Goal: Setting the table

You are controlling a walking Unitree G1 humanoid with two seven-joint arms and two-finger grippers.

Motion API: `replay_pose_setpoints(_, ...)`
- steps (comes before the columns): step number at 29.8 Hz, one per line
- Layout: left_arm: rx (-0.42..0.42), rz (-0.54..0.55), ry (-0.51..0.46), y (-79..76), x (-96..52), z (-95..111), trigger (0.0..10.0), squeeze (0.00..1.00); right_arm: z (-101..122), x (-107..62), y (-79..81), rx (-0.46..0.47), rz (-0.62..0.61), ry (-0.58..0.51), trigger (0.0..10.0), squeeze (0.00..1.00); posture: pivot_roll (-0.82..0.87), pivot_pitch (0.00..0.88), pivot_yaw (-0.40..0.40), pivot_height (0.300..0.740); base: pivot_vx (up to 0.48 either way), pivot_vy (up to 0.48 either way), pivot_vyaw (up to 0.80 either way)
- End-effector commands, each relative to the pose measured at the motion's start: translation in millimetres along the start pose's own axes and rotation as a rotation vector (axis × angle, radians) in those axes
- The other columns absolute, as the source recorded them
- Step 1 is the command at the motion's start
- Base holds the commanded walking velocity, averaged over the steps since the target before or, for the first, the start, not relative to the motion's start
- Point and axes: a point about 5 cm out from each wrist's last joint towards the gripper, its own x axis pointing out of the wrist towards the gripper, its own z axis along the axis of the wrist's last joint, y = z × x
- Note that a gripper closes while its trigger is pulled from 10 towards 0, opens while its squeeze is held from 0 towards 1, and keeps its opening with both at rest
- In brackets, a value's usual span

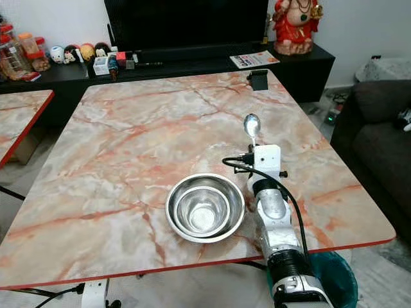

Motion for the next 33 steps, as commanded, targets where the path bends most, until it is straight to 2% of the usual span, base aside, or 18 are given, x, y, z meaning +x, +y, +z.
replay_pose_setpoints(1, -0.004, 0.000, 0.005, 2.1, -0.1, -0.4, 10.0, 0.00, -3.8, -2.4, -5.3, -0.023, -0.017, 0.031, 10.0, 0.00, -0.04, 0.003, 0.058, 0.740, 0.000, 0.000, 0.00)
replay_pose_setpoints(7, -0.003, -0.004, 0.002, 2.5, -0.1, 0.3, 10.0, 0.00, -1.4, -7.5, -18.7, -0.067, -0.022, 0.068, 10.0, 0.00, -0.06, 0.009, 0.065, 0.740, 0.000, 0.000, 0.00)
replay_pose_setpoints(12, 0.007, -0.011, 0.000, 1.6, 0.2, 1.5, 10.0, 0.00, -6.1, -14.0, -34.3, -0.118, -0.001, 0.160, 10.0, 0.00, -0.07, 0.011, 0.069, 0.740, 0.000, 0.000, 0.00)
replay_pose_setpoints(16, 0.011, -0.018, -0.005, 0.0, 0.7, 3.8, 10.0, 0.00, -17.3, -21.6, -44.0, -0.073, -0.001, 0.244, 10.0, 0.00, -0.07, 0.010, 0.070, 0.740, 0.000, 0.000, 0.00)
replay_pose_setpoints(21, 0.013, -0.022, -0.007, -0.2, 1.1, 5.5, 10.0, 0.00, -26.5, -27.2, -41.8, -0.040, 0.049, 0.316, 10.0, 0.00, -0.07, 0.011, 0.074, 0.740, 0.000, 0.000, 0.00)
replay_pose_setpoints(26, 0.018, -0.023, -0.006, 0.9, 1.0, 5.8, 10.0, 0.00, -22.7, -29.4, -38.7, 0.018, 0.057, 0.326, 10.0, 0.00, -0.07, 0.013, 0.077, 0.740, 0.000, 0.000, 0.00)
replay_pose_setpoints(29, 0.021, -0.020, -0.005, 2.2, 0.9, 5.6, 10.0, 0.00, -18.6, -29.2, -33.9, 0.098, 0.086, 0.336, 10.0, 0.00, -0.06, 0.012, 0.078, 0.740, 0.000, 0.000, 0.00)
replay_pose_setpoints(33, 0.022, -0.019, -0.005, 2.4, 0.9, 5.7, 10.0, 0.00, -17.4, -29.0, -32.2, 0.121, 0.098, 0.337, 10.0, 0.00, -0.06, 0.012, 0.077, 0.740, 0.000, 0.000, 0.00)
